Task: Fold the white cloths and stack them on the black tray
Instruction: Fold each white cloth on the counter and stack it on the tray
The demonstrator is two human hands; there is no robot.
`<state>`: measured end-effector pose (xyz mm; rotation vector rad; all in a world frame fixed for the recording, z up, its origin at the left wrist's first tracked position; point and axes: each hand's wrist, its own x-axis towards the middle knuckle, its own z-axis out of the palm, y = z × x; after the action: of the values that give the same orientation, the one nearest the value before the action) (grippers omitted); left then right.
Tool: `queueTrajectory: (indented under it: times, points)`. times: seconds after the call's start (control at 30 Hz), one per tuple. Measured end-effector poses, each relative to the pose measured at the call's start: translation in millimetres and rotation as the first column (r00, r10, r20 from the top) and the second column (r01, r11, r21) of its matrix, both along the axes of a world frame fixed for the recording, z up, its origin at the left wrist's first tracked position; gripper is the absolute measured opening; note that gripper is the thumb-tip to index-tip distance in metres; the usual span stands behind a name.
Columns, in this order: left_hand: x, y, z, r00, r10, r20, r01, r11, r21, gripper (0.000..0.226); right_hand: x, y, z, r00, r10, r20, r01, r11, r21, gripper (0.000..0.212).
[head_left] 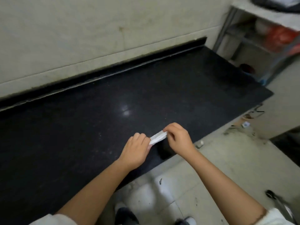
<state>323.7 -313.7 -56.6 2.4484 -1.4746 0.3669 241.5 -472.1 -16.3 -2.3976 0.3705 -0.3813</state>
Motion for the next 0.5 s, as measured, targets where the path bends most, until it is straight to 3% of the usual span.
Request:
queueTrajectory:
  times: [0.1, 0.23, 0.37, 0.5]
  points:
    - [-28, -86, 24, 0.99, -0.136, -0.039, 0.137, 0.99, 0.029, 0.01, -52, -74, 10, 0.993, -0.121, 0.01, 0.121, 0.993, -0.007, 0.028]
    - [-76, -209, 64, 0.957, -0.275, -0.089, 0.278, 0.96, 0.021, 0.027, -138, -185, 39, 0.963, -0.267, -0.02, 0.265, 0.961, -0.077, 0.021]
    - [-116, -309, 111, 0.902, -0.341, -0.266, 0.362, 0.932, 0.032, 0.064, -200, -269, 81, 0.935, -0.354, 0.013, 0.351, 0.922, -0.162, 0.018]
    - [-138, -400, 150, 0.858, -0.401, -0.322, 0.422, 0.907, -0.005, 0.029, -231, -344, 123, 0.896, -0.444, 0.013, 0.441, 0.884, -0.154, 0.016]
